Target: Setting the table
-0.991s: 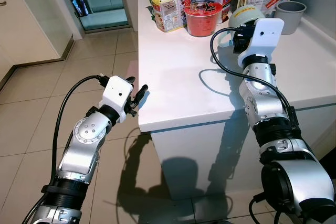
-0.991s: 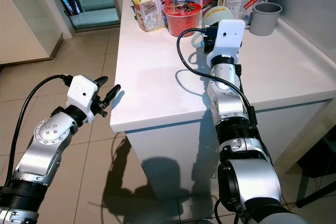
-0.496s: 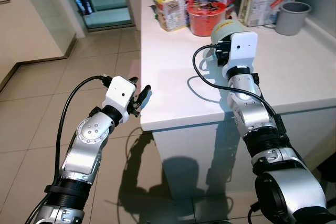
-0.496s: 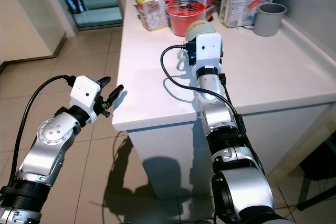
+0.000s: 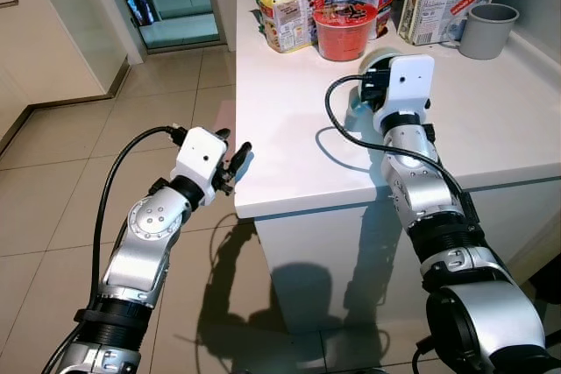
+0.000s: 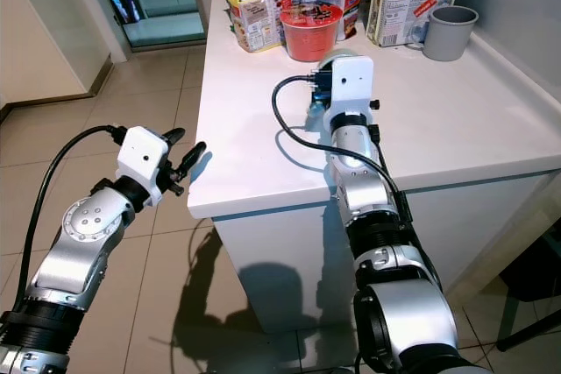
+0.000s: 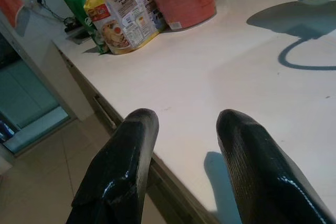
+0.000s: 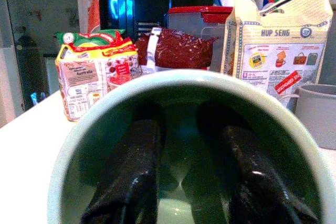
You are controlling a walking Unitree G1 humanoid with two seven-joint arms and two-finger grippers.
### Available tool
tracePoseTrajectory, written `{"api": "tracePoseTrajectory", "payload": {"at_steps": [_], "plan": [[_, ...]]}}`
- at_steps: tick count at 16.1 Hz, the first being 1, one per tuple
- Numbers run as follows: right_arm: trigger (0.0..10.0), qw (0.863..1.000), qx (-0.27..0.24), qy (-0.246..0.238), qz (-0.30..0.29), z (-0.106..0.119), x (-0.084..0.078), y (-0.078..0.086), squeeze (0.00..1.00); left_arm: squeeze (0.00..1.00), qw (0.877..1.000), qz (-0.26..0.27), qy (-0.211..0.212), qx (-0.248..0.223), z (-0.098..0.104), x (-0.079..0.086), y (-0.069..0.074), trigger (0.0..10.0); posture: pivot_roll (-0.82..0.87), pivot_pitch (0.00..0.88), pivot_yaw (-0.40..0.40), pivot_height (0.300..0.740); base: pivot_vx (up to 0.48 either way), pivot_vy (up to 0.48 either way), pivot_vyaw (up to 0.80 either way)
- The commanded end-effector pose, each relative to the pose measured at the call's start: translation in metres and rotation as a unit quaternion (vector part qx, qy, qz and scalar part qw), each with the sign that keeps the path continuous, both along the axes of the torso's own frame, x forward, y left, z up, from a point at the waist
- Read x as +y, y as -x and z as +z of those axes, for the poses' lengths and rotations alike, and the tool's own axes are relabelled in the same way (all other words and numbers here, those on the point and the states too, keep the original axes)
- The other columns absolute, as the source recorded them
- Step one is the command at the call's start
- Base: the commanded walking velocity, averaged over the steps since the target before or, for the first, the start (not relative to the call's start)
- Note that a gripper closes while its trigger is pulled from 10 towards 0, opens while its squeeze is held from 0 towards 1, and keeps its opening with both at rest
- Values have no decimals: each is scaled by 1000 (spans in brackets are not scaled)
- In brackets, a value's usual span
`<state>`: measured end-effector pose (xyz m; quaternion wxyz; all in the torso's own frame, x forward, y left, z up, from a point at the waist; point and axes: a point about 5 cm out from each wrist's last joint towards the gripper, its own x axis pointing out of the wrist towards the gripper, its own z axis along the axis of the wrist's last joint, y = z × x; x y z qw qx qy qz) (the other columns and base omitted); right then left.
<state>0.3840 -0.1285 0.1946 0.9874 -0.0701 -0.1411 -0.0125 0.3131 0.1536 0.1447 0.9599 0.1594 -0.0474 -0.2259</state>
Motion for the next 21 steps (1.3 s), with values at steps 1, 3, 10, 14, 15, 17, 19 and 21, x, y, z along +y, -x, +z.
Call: {"api": "tracePoseTrajectory", "payload": {"at_steps": [1, 3, 10, 14, 15, 17, 19, 21], "plan": [[0, 1000, 12, -10, 7, -5, 3, 0, 0, 0, 1000, 6, -7, -10, 6, 2, -3, 10000, 72, 0, 134, 740, 0, 0, 0], [0, 1000, 11, -12, 7, -4, 4, 0, 0, 0, 1000, 3, -7, -10, 6, 1, -3, 10000, 67, 0, 139, 740, 0, 0, 0], [0, 1000, 8, -17, 6, -3, 2, 1, 0, 0, 1000, 1, -8, -11, 7, 1, -4, 10000, 67, 0, 140, 740, 0, 0, 0], [10000, 999, 4, -45, 15, 11, 7, -2, 0, 0, 1000, 4, -12, -13, 10, 3, -8, 10000, 69, 0, 137, 740, 0, 0, 0], [10000, 999, -2, -52, 18, 16, 8, -2, 0, 0, 1000, 5, -12, -13, 10, 3, -9, 10000, 68, 0, 138, 740, 0, 0, 0], [10000, 996, -21, -86, 21, 34, 8, -2, 0, 0, 1000, 0, -14, -10, 9, 2, -9, 10000, 63, 0, 141, 740, 0, 0, 0], [10000, 991, -44, -126, 15, 53, 4, -3, 0, 0, 1000, -6, -2, -3, 10, -5, -10, 10000, 59, 0, 139, 740, 0, 0, 0], [10000, 987, -53, -150, 16, 64, 2, -3, 0, 0, 1000, -11, 8, -1, 11, -10, -11, 10000, 58, 0, 134, 740, 0, 0, 0]]}}
